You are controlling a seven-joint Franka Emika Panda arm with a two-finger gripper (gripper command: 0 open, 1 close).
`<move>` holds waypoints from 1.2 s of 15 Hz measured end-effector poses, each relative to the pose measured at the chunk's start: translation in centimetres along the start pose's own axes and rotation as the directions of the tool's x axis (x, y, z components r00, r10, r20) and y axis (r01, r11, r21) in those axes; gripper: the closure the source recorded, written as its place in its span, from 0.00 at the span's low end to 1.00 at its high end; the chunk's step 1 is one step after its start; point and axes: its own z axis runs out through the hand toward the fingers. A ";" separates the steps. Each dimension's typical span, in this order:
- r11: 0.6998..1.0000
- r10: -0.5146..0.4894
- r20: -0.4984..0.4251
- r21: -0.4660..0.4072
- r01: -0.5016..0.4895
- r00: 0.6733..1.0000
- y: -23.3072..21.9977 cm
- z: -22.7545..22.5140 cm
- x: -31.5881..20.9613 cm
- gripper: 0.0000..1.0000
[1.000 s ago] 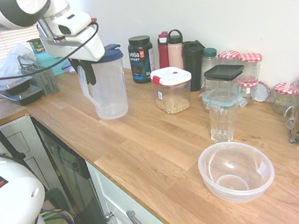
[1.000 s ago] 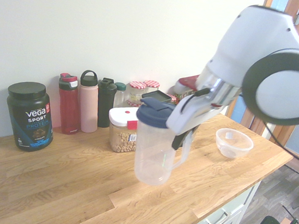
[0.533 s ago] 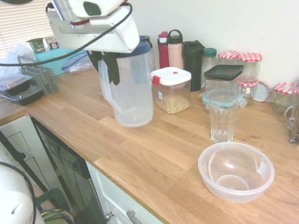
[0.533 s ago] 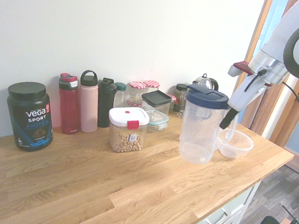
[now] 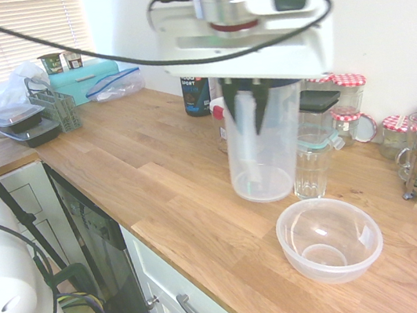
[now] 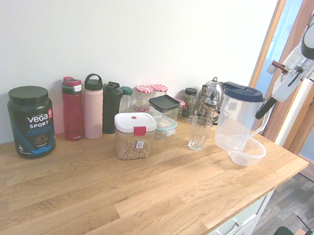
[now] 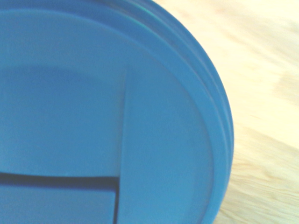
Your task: Pour me some water
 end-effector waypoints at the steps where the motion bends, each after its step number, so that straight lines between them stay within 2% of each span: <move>1: 1.000 -0.026 0.008 -0.006 0.026 1.000 1.1 -0.2 2.0 1.00; 6: 0.988 -0.142 0.034 -0.061 0.144 0.989 7.9 -3.8 8.4 1.00; 9: 0.964 -0.214 0.096 -0.143 0.226 0.972 7.0 -1.7 11.5 1.00; 13: 0.887 -0.327 0.167 -0.284 0.363 0.930 3.0 0.6 13.5 1.00; 18: 0.763 -0.394 0.243 -0.452 0.463 0.886 -1.5 2.6 13.1 1.00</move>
